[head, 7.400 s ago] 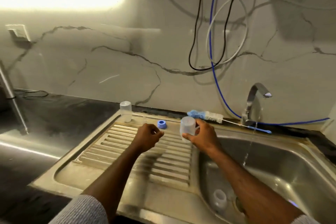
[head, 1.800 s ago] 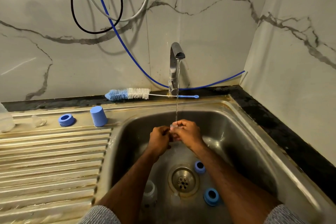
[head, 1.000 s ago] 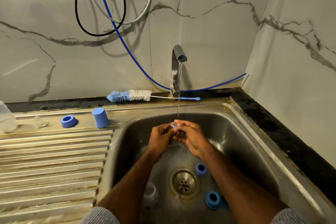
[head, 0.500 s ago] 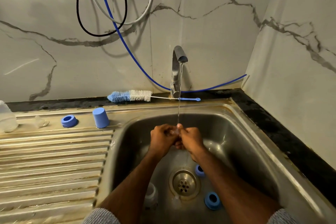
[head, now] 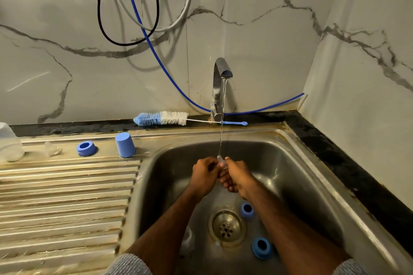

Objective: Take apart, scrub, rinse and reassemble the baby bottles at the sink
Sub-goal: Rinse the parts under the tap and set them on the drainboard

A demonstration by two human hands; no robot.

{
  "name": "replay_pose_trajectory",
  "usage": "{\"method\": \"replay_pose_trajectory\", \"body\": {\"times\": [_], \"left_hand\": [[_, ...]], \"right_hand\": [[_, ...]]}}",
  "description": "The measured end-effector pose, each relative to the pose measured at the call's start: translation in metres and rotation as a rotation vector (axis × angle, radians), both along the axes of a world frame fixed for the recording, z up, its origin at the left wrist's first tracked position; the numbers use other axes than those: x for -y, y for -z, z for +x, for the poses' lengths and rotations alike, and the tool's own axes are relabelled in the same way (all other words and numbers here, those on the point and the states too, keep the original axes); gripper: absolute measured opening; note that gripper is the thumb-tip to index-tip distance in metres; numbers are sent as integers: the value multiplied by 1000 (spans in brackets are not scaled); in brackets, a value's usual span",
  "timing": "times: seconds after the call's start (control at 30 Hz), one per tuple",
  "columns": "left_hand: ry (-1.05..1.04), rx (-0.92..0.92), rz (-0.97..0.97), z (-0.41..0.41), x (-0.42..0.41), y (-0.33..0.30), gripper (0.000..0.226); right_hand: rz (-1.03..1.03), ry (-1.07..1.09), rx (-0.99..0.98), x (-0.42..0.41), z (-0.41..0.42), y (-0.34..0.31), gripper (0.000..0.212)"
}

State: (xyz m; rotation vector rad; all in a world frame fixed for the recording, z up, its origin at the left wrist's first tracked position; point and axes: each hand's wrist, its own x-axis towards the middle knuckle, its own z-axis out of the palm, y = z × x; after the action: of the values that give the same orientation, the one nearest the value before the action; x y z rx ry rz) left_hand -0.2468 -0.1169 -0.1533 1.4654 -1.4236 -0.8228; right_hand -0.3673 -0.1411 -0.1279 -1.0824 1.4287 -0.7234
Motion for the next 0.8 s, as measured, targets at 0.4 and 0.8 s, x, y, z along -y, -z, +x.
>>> {"method": "replay_pose_trajectory", "body": {"times": [0.4,0.8], "left_hand": [[-96,123,7,1,6,-3,15],[13,-498,181,4,-3,-17,18]], "right_hand": [[-506,-98,-179,13,8,16,11],[-381,-157,217,4,-3,2,20]]}}
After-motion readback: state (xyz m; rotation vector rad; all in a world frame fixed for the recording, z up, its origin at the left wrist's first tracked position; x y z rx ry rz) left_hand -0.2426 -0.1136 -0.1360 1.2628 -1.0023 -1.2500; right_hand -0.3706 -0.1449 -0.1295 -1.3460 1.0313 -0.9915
